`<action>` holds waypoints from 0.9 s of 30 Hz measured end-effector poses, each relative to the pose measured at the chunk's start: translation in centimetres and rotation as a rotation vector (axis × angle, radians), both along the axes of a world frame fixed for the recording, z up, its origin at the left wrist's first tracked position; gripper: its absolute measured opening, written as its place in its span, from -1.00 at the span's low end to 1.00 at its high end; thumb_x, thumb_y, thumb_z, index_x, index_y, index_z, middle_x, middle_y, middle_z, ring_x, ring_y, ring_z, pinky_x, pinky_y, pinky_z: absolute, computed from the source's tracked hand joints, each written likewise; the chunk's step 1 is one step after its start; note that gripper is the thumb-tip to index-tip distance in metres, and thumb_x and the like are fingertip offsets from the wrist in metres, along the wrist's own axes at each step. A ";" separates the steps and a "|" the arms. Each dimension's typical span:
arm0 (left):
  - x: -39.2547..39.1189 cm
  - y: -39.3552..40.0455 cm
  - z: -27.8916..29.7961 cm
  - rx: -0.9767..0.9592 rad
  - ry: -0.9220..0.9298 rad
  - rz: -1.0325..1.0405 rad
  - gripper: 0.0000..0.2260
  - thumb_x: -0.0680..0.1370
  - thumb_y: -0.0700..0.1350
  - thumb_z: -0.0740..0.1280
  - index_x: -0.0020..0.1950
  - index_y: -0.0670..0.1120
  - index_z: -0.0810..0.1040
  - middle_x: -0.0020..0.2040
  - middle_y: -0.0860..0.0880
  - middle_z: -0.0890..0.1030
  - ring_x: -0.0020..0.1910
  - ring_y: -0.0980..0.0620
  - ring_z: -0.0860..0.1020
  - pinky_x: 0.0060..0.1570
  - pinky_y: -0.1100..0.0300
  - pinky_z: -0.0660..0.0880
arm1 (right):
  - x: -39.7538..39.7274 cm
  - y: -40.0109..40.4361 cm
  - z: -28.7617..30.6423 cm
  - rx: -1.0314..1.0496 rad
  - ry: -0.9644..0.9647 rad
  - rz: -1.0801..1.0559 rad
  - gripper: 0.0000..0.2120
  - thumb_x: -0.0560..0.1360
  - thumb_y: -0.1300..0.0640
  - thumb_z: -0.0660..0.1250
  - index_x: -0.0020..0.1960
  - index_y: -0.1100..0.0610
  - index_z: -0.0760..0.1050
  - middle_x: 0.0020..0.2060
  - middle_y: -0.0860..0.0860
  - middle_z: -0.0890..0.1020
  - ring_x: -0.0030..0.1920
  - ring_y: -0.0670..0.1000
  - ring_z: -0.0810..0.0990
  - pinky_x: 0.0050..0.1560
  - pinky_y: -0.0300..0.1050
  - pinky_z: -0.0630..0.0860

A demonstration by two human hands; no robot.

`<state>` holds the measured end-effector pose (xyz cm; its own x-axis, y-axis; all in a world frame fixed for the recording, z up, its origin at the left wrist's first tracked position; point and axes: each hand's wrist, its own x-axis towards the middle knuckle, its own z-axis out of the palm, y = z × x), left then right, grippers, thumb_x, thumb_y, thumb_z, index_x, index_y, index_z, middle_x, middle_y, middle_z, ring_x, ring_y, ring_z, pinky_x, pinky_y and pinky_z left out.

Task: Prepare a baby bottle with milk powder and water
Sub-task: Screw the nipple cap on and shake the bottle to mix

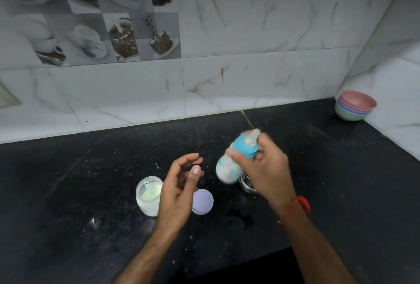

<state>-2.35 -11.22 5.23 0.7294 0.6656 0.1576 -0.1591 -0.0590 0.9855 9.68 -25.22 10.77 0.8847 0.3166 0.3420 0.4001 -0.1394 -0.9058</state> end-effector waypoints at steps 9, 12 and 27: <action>1.4 -2.6 0.6 -0.122 0.110 -0.335 -0.55 0.63 0.24 0.23 0.38 -0.04 0.47 -0.02 -0.11 0.68 -0.16 -0.08 0.66 -0.19 -0.02 0.64 | -2.0 0.5 0.0 0.184 0.269 0.223 -0.64 0.48 0.11 0.52 0.23 0.09 0.54 0.00 0.02 0.74 0.00 -0.03 0.75 -0.07 -0.16 0.65; 1.8 -3.0 1.7 -0.486 0.071 -0.382 -0.29 0.63 0.36 0.09 0.29 -0.29 0.49 -0.28 -0.17 0.56 -0.41 -0.02 0.43 -0.37 0.06 0.50 | -1.9 -0.1 0.4 0.239 0.405 0.449 -0.57 0.58 0.12 0.40 0.42 0.05 0.43 0.18 0.04 0.71 0.07 0.01 0.70 -0.09 -0.19 0.60; 1.8 0.1 1.3 -0.367 0.088 -0.096 -0.37 0.49 0.43 0.06 0.25 -0.03 0.50 0.10 -0.13 0.73 -0.34 -0.06 0.56 -0.37 0.07 0.47 | -0.1 -1.3 -0.6 0.086 -0.087 0.099 -0.27 0.45 0.09 0.58 0.47 -0.16 0.28 0.25 -0.13 0.61 0.24 -0.04 0.65 0.24 0.04 0.63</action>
